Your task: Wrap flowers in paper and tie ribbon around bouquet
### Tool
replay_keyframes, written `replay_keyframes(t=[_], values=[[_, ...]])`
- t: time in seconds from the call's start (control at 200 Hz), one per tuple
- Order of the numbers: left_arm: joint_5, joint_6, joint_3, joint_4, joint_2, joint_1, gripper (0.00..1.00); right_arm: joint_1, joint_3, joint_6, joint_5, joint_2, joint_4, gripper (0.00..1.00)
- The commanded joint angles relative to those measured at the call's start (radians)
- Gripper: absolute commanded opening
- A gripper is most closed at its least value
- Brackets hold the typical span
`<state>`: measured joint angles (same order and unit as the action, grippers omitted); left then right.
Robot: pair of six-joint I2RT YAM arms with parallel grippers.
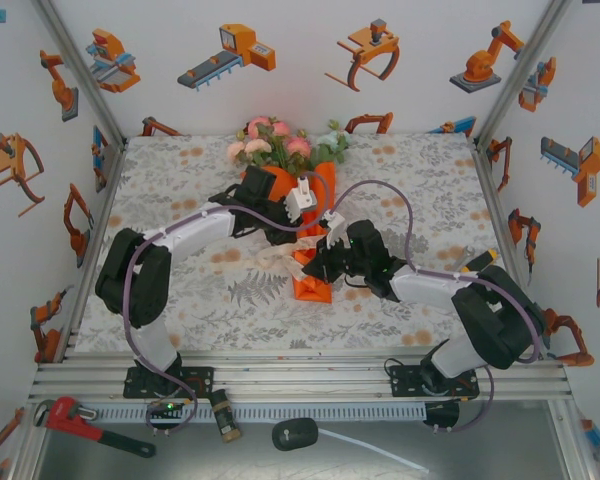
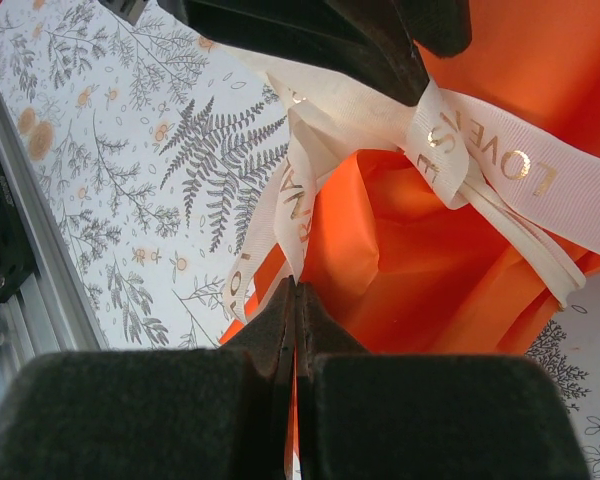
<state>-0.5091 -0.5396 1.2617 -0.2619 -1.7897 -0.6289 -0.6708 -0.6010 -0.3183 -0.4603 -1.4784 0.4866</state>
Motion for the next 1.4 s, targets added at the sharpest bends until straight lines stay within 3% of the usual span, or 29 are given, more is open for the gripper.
replay_keyframes(t=[0.0, 0.12, 0.25, 0.305, 0.481, 0.606, 0.841, 1.106, 1.392], values=[[-0.076, 0.027, 0.018, -0.006, -0.019, 0.003, 0.24, -0.002, -0.006, -0.016, -0.006, 0.01, 0.023, 0.0], [-0.111, 0.039, 0.029, -0.028, -0.023, 0.007, 0.22, -0.002, -0.006, -0.019, -0.005, 0.012, 0.023, 0.0], [-0.098, 0.069, 0.026, -0.011, -0.008, 0.013, 0.03, -0.002, -0.01, -0.019, 0.0, 0.015, 0.023, 0.0], [-0.109, 0.092, 0.024, 0.007, 0.008, 0.017, 0.0, -0.003, -0.011, -0.019, 0.003, 0.017, 0.023, 0.0], [-0.162, 0.193, 0.027, 0.076, 0.056, 0.01, 0.0, -0.002, -0.017, -0.023, 0.0, 0.007, 0.023, 0.0], [-0.147, 0.193, 0.025, 0.066, 0.057, -0.007, 0.0, -0.003, -0.013, -0.027, -0.001, 0.009, 0.029, 0.0], [0.03, 0.151, 0.02, 0.047, 0.066, -0.066, 0.0, -0.003, -0.02, -0.028, 0.008, 0.029, 0.026, 0.0], [0.105, 0.334, 0.039, 0.087, 0.052, -0.063, 0.0, -0.002, -0.102, 0.033, 0.218, 0.029, 0.052, 0.0], [0.111, 0.433, 0.057, 0.088, 0.058, -0.037, 0.0, -0.003, -0.116, 0.06, 0.288, -0.079, 0.163, 0.0]])
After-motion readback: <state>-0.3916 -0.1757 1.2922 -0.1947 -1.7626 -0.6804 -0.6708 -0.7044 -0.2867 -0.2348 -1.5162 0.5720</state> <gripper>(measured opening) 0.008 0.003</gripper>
